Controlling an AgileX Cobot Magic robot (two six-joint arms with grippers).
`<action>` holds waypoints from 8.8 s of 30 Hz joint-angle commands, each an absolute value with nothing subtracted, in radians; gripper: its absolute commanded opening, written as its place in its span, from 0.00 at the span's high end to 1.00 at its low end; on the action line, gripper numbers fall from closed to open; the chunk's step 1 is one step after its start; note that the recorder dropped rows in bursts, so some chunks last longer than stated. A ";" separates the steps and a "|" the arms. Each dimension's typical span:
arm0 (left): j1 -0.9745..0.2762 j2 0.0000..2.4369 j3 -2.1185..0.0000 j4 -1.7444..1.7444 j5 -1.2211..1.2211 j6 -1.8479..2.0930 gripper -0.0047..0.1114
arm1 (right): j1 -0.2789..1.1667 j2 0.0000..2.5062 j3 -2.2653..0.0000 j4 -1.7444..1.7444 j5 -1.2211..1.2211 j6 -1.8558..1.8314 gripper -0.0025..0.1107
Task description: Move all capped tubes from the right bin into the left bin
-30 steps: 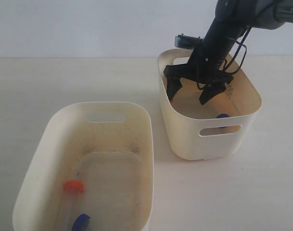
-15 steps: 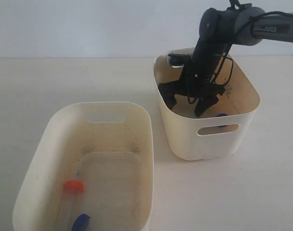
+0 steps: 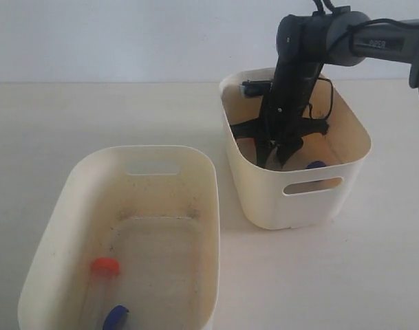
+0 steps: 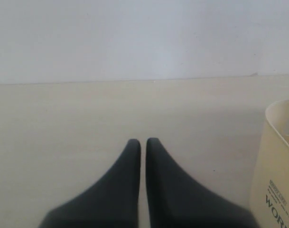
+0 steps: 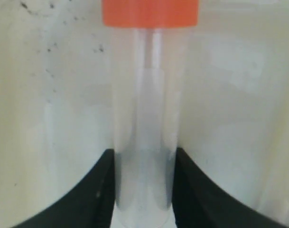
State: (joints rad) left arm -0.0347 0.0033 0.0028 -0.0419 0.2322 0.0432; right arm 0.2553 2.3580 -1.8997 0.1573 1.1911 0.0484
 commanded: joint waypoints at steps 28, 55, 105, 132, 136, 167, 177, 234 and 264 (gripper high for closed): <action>-0.034 0.000 0.000 -0.040 0.227 0.035 0.92 | 0.607 1.703 -1.696 0.379 1.221 -0.130 0.98; -0.034 0.000 0.000 -0.040 0.227 0.035 0.92 | 0.717 1.683 -1.647 -0.276 1.085 -0.095 0.98; -0.034 0.000 0.000 -0.040 0.227 0.035 0.92 | 0.445 2.057 -1.745 -0.374 1.221 0.300 0.98; -0.034 0.000 0.000 -0.040 0.227 0.035 0.92 | 0.428 2.239 -1.745 -0.307 1.221 0.311 0.96; -0.034 0.000 0.000 -0.040 0.227 0.035 0.92 | 0.428 2.245 -1.745 -0.314 1.221 0.297 0.50; -0.034 0.000 0.000 -0.040 0.227 0.035 0.92 | 0.381 2.325 -1.745 -0.292 1.129 0.267 0.05; -0.034 0.000 0.000 -0.040 0.227 0.035 0.92 | 0.381 2.370 -1.745 -0.143 1.121 0.177 0.72; -0.034 0.000 0.000 -0.040 0.227 0.035 0.92 | 0.799 1.765 -1.584 0.170 1.213 -0.041 0.82; -0.034 0.000 0.000 -0.040 0.227 0.035 0.92 | 0.797 1.267 -1.616 -0.454 1.221 0.186 0.97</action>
